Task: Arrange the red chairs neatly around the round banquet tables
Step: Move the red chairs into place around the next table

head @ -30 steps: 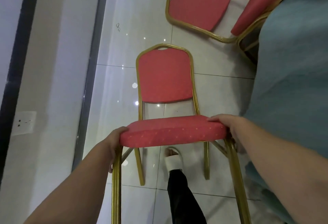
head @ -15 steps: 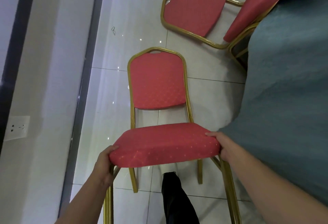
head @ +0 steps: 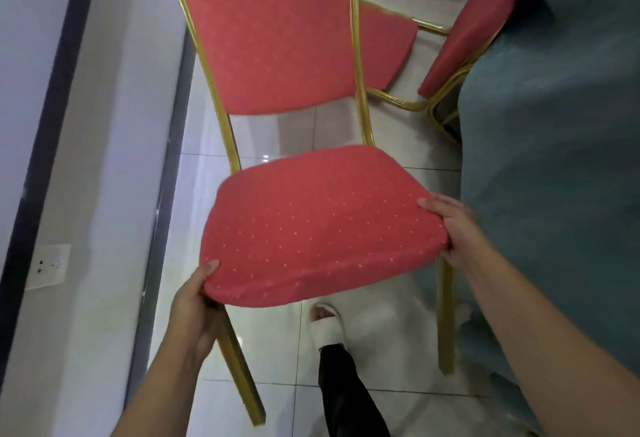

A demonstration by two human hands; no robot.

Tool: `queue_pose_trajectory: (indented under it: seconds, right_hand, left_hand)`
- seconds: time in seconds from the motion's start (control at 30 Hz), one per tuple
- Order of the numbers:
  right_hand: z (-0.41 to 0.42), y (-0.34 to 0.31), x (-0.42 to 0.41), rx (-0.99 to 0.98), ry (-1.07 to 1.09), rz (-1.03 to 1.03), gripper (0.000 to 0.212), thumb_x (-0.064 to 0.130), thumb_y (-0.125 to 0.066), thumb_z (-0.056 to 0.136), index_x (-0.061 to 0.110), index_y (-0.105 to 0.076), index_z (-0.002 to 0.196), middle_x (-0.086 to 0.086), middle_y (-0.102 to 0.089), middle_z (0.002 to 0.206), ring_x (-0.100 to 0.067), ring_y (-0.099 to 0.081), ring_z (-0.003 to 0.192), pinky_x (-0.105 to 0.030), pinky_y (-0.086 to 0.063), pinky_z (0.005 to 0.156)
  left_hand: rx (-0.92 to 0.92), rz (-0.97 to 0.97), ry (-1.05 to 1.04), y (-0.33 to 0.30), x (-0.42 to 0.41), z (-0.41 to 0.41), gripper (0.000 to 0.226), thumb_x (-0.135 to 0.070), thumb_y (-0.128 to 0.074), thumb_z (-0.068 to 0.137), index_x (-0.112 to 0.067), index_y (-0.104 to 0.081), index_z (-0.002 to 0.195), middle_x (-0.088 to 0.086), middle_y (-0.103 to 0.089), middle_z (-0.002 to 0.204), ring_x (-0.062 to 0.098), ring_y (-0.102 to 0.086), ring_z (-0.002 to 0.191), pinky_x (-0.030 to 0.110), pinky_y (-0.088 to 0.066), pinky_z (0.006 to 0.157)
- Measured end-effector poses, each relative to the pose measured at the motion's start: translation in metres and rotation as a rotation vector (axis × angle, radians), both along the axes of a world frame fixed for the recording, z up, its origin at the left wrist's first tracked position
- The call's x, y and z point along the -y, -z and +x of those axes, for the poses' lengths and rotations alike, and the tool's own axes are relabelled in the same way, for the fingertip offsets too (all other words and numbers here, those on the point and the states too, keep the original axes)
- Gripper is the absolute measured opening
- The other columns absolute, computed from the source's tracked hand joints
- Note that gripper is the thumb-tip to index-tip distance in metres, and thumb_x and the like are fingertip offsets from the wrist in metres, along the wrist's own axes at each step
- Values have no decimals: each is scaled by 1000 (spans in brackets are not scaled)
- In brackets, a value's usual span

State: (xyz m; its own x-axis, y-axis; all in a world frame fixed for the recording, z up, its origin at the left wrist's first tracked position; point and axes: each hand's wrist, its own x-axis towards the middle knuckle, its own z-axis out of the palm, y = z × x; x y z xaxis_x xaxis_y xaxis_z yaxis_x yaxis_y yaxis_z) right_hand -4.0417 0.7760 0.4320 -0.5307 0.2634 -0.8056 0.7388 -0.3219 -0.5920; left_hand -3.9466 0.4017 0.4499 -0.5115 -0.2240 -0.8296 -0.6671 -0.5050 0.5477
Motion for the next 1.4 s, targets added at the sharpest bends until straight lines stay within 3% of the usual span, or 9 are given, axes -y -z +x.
queue_pose_trajectory:
  seconds: [0.17, 0.33, 0.47, 0.6, 0.73, 0.97, 1.07, 1.23, 1.4]
  right_hand:
    - [30, -2, -5, -81, -65, 98, 60, 8, -75, 82, 30, -52, 134, 2, -63, 97, -21, -69, 84, -41, -60, 75]
    - [53, -8, -14, -15, -133, 73, 80, 17, -77, 83, 43, -35, 146, 4, -59, 107, -18, -68, 95, -37, -58, 77]
    - [57, -15, -21, 81, -376, 219, 85, 29, -79, 82, 40, -30, 151, -1, -53, 123, -20, -61, 106, -44, -53, 94]
    - [65, -24, -11, 157, -489, 282, 67, 22, -71, 90, 20, -38, 149, -9, -55, 136, -24, -57, 109, -39, -47, 99]
    - [80, -38, 9, 323, -704, 409, 75, 15, -63, 82, 25, -33, 149, -12, -59, 131, -32, -61, 108, -41, -50, 98]
    - [93, -86, 85, 569, -1306, 611, 84, 38, -47, 85, 26, -7, 158, -3, 4, 166, -32, -4, 151, -53, -10, 122]
    - [105, -64, 100, 660, -1163, 678, 82, 42, -34, 84, 25, -4, 158, -2, 8, 166, -32, -5, 151, -55, -13, 121]
    - [59, -106, 147, 615, -912, 547, 51, 38, -49, 94, 12, -56, 136, -13, -52, 143, -25, -54, 122, -32, -41, 106]
    - [-2, -160, 201, 291, -551, 472, 50, 30, -57, 98, 12, -46, 144, -8, -53, 140, -22, -54, 122, -23, -42, 94]
  left_hand:
    - [-50, -38, 261, 13, 12, 9, 77, -45, -83, 68, -14, -58, 133, 9, -64, 131, 28, -58, 124, 47, -41, 108]
    - [41, -77, 541, 2, 20, 20, 53, -42, -71, 87, -33, -54, 136, -9, -62, 134, 16, -53, 128, 43, -31, 114]
    - [171, -206, 689, -21, 19, 16, 64, -46, -78, 78, -35, -53, 137, -12, -62, 132, 17, -54, 124, 39, -38, 101]
    - [318, -317, 774, -40, 12, 0, 104, -21, -85, 69, -11, -27, 154, 14, -37, 155, 35, -45, 134, 46, -40, 107]
    - [263, -415, 765, -86, 9, -51, 98, -21, -82, 79, -12, -22, 156, 14, -34, 155, 35, -42, 136, 44, -36, 108]
    - [-128, -611, 691, -161, 45, -206, 98, -34, -79, 82, -27, -15, 156, 5, -21, 163, 33, -31, 144, 52, -32, 112]
    - [-281, -587, 688, -177, 61, -291, 107, -35, -82, 79, -26, -9, 157, 4, -18, 163, 31, -29, 145, 51, -29, 113]
    - [-293, -394, 791, -186, 85, -380, 108, -38, -81, 79, -26, -8, 157, 4, -29, 159, 25, -33, 142, 47, -24, 117]
    - [-282, -289, 830, -198, 87, -390, 85, -35, -76, 84, -31, -23, 151, 0, -48, 134, 23, -41, 128, 47, -31, 113]
